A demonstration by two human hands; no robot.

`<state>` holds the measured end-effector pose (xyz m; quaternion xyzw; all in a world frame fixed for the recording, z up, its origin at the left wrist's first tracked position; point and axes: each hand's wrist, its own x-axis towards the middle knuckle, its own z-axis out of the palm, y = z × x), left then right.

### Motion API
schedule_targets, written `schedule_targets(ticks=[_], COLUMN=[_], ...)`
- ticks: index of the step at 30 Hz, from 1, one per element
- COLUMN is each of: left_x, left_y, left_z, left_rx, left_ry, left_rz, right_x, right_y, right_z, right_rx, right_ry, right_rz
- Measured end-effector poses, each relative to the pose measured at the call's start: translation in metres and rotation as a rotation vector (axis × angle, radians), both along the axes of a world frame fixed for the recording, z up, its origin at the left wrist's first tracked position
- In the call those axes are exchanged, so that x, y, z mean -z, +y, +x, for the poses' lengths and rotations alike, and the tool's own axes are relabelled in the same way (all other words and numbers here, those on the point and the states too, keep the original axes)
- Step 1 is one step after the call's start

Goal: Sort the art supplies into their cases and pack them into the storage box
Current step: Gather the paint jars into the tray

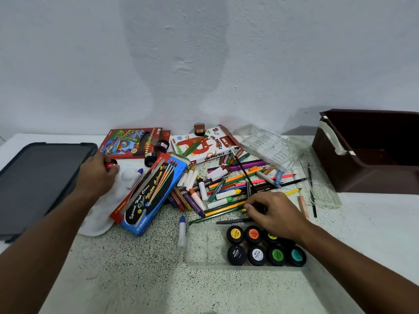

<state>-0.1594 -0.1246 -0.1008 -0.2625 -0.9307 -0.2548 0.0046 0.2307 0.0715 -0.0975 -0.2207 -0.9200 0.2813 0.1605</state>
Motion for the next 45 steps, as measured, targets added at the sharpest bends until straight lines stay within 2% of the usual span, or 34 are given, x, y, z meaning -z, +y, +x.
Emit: schedule_targets(ticks=[8, 12, 15, 18, 23, 27, 35, 45], left_x=[-0.003, -0.022, -0.050, -0.065, -0.066, -0.046, -0.030, -0.024], left_y=[0.004, 0.006, 0.014, 0.016, 0.011, 0.011, 0.009, 0.013], left_z=[0.000, 0.019, 0.065, 0.117, 0.184, 0.214, 0.229, 0.235], left_rx=[0.066, 0.100, 0.224, 0.434, 0.724, 0.927, 0.927, 0.930], left_ry=[0.057, 0.109, 0.054, -0.047, -0.305, -0.284, -0.130, -0.082], left_rz=[0.064, 0.206, 0.372, 0.423, 0.343, 0.191, 0.044, 0.050], right_x=[-0.001, 0.000, 0.001, 0.001, 0.001, 0.001, 0.000, -0.001], right_y=[0.000, 0.000, 0.000, 0.000, 0.000, 0.000, -0.002, -0.004], right_z=[0.000, 0.002, 0.001, 0.000, 0.002, 0.003, 0.004, 0.004], right_rx=[0.001, 0.010, -0.004, -0.012, -0.010, -0.002, 0.002, 0.001], right_ry=[-0.005, -0.005, -0.012, -0.018, -0.012, -0.017, -0.019, -0.018], right_rz=[-0.007, -0.011, -0.001, 0.005, 0.006, -0.001, -0.004, -0.009])
